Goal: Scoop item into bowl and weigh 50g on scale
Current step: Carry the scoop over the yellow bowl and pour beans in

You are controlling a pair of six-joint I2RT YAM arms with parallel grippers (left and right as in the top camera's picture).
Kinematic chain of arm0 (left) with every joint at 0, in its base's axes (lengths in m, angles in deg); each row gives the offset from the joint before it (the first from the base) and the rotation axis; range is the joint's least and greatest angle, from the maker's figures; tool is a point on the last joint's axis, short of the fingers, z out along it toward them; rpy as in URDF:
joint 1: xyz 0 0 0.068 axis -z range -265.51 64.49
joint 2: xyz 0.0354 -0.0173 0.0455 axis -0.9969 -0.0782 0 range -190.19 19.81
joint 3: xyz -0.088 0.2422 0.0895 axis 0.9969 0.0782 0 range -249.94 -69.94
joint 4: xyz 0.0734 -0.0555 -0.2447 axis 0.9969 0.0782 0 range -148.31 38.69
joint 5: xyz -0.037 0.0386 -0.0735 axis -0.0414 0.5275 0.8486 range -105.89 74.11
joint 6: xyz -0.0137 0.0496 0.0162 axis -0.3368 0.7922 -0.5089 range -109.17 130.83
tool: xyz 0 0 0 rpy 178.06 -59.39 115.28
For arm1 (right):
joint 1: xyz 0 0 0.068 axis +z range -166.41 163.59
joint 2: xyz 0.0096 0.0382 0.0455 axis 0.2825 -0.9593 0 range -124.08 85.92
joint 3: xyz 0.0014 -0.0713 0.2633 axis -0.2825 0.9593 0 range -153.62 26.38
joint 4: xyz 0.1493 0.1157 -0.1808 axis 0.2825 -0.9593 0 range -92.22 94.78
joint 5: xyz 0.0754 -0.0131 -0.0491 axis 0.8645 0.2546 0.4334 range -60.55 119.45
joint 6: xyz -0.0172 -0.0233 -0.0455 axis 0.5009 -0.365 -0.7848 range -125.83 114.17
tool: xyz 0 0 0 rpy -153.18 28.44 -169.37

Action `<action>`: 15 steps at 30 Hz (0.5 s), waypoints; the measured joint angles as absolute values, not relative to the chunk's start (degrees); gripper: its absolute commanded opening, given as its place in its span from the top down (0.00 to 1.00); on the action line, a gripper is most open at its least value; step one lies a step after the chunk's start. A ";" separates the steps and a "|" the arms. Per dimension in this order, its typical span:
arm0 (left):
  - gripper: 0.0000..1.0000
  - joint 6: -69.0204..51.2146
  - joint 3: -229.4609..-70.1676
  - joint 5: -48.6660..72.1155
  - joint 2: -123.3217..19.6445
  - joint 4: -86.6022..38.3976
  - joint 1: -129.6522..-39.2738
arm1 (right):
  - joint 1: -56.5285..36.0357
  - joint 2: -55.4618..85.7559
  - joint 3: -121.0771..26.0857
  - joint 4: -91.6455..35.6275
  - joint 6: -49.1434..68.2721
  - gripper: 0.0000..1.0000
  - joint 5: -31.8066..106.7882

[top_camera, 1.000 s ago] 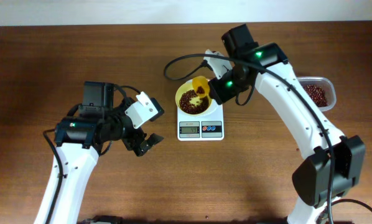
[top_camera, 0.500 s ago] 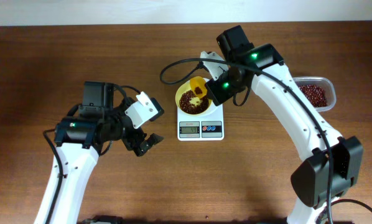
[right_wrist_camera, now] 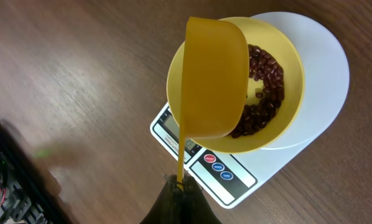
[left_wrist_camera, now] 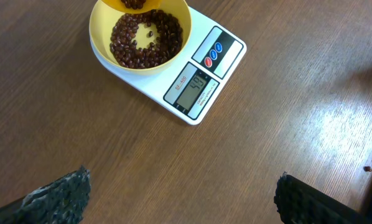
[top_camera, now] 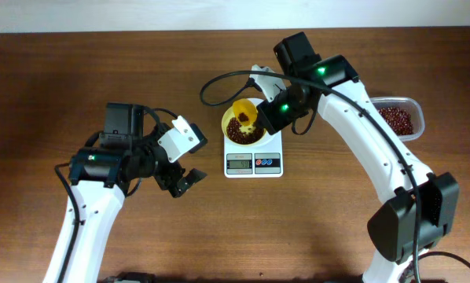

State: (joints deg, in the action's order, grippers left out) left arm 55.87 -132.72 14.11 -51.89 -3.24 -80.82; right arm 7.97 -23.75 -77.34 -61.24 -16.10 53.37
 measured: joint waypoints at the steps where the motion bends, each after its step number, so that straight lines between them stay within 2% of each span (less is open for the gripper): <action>1: 0.01 55.87 -132.72 14.11 -51.89 -3.24 -80.82 | 7.97 -23.73 -77.34 -61.22 -16.12 0.96 53.59; 15: 0.01 55.87 -132.72 14.11 -51.89 -3.24 -80.82 | 6.83 -23.75 -77.34 -61.24 -16.07 0.96 57.19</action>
State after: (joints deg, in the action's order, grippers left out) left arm 55.87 -132.72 14.11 -51.89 -3.24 -80.82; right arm 6.83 -23.75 -77.34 -61.24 -16.07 57.19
